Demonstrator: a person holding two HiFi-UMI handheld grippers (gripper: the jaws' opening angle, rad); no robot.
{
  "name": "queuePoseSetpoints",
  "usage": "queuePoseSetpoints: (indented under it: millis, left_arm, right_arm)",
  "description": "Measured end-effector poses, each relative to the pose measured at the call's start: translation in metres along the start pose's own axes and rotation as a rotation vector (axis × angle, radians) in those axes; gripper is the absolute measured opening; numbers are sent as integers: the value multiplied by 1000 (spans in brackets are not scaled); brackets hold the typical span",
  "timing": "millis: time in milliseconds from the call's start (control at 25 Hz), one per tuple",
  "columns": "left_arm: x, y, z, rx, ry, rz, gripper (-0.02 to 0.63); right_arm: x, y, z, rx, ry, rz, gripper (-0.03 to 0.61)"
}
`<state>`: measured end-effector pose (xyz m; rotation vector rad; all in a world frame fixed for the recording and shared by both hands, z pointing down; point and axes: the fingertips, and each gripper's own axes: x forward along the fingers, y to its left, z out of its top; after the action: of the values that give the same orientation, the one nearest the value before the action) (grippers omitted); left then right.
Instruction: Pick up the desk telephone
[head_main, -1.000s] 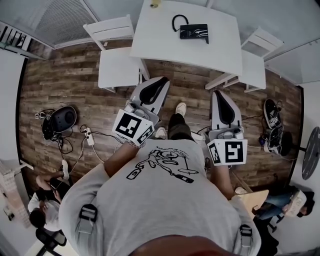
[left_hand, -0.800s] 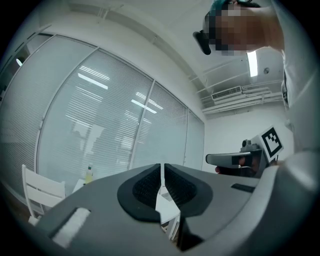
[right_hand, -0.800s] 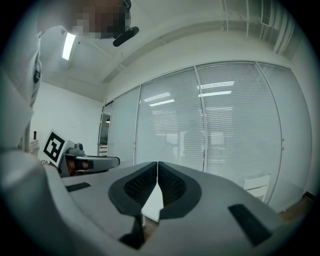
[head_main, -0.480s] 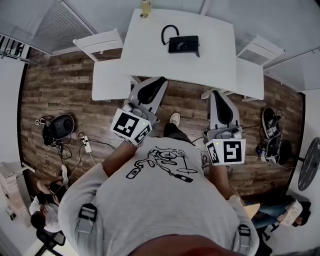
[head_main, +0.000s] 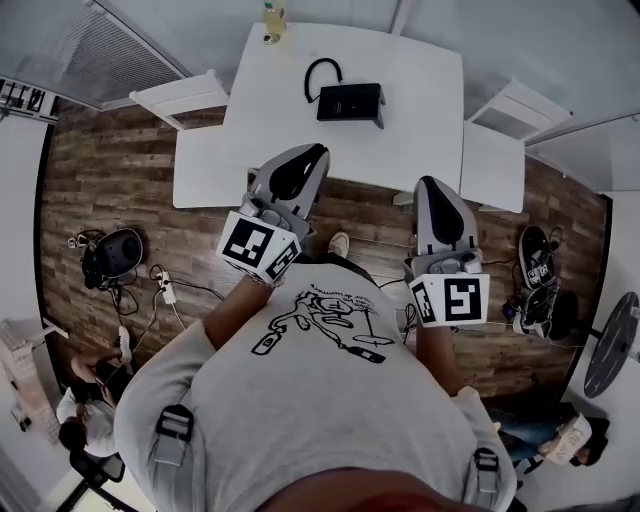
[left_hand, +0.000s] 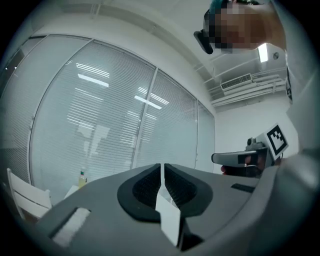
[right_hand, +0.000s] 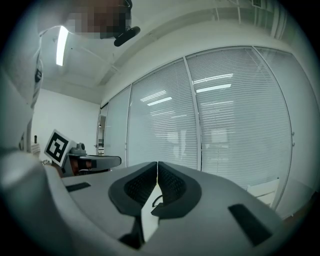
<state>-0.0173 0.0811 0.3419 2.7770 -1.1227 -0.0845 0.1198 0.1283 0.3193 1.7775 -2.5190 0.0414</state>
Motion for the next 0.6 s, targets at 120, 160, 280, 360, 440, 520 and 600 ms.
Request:
queuePoseSetpoints:
  millis: [120,160,280,360,440,520,600]
  left_arm:
    - [10,9,0,1,7,21,18]
    - [13,13,0,3,9,25,18]
    - [21,27,-1,5,11,35,18]
    - [26,38,-1,3,12,42,18]
    - [33,51,-1,-2,12,47,18]
    - [42,64,0,-7,10,48,18]
    - [52,80,1,-13,8,46,18]
  right_arm:
    - [13,-8,-2,6,4,11,6]
    - [19,-10,-3,9,6,15,6]
    - [37,-12,-5,15,11,27,6]
    - [50,-13,-6,14,14,34,6]
    - [64,-13,-6,15,16,40,6]
    - [81,-15,-6,23,20,44,6]
    - [102,-18,-7,31,26,46,6]
